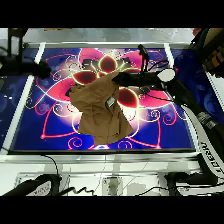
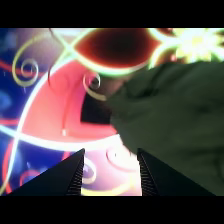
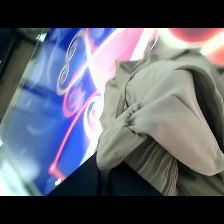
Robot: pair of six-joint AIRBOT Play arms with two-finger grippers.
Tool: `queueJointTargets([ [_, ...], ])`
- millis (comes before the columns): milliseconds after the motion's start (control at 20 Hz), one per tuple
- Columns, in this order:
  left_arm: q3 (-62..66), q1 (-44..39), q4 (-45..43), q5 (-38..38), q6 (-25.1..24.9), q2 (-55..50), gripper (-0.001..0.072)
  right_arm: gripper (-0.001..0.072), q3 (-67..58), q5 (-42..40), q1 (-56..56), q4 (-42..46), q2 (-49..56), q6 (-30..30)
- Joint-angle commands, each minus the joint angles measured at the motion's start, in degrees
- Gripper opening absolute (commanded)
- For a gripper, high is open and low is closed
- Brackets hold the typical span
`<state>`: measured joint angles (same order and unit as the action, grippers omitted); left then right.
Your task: Fold the clothes and pants, and hang the long-sleeved shirts on hangers.
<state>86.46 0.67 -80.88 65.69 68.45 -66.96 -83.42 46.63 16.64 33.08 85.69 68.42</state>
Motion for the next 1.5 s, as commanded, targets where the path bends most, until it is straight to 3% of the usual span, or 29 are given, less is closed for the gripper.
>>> queueJointTargets([
  [0, -16.1, 4.2, 3.9, 2.7, -0.5, 9.0, 0.036, 0.0021, -1.4, -1.5, -0.9, 2.9, -0.2, 0.3],
  [200, -40.3, 5.8, 16.8, 0.4, -0.3, 12.1, 0.0367, 0.0021, -1.4, -1.4, -0.9, 3.4, -0.2, 0.3],
  [250, -44.4, 5.7, 21.5, -1.0, -0.4, 11.3, 0.0412, 0.0021, -1.4, -1.4, -0.9, 3.4, -0.2, 0.3],
  [300, -48.0, 5.5, 26.7, -2.8, -0.6, 10.2, 0.0546, 0.0021, -1.4, -1.3, -0.9, 3.4, -0.2, 0.3],
  [350, -50.4, 5.5, 31.0, -4.4, -2.6, 8.7, 0.0601, 0.0021, -1.4, -1.2, -0.9, 3.4, -0.2, 0.3],
  [750, -52.3, 2.3, 50.8, -12.8, -24.1, -9.0, 0.0599, 0.0021, -1.4, -1.2, -0.9, 3.4, -0.2, 0.3],
  [950, -52.3, 0.1, 54.4, -19.4, -26.1, -13.6, 0.0599, 0.0021, -1.4, -1.1, -0.9, 3.4, -0.2, 0.3],
  [1000, -52.1, -0.2, 54.4, -19.7, -26.1, -14.0, 0.0532, 0.0021, -1.4, -1.2, -0.9, 3.4, -0.2, 0.3],
  [1050, -51.7, -0.7, 54.4, -19.7, -26.1, -14.3, 0.0531, 0.0021, -1.4, -1.2, -0.9, 3.4, -0.2, 0.3],
  [1100, -51.3, -1.4, 54.6, -19.7, -26.1, -14.4, 0.0485, 0.0021, -1.4, -1.2, -0.9, 3.4, -0.2, 0.3],
  [1200, -50.3, -3.3, 54.6, -19.7, -26.1, -14.4, 0.032, 0.0021, -1.4, -1.2, -0.9, 3.4, -0.2, 0.3],
  [1300, -48.6, -5.1, 54.6, -19.7, -26.1, -14.4, 0.0025, 0.0021, -1.4, -1.4, -0.9, 3.4, -0.2, 0.3],
  [1450, -42.7, -4.4, 54.4, -19.6, -24.0, -14.1, 0.0018, 0.0021, -1.5, -4.4, -1.8, 4.5, -0.2, 1.6],
])
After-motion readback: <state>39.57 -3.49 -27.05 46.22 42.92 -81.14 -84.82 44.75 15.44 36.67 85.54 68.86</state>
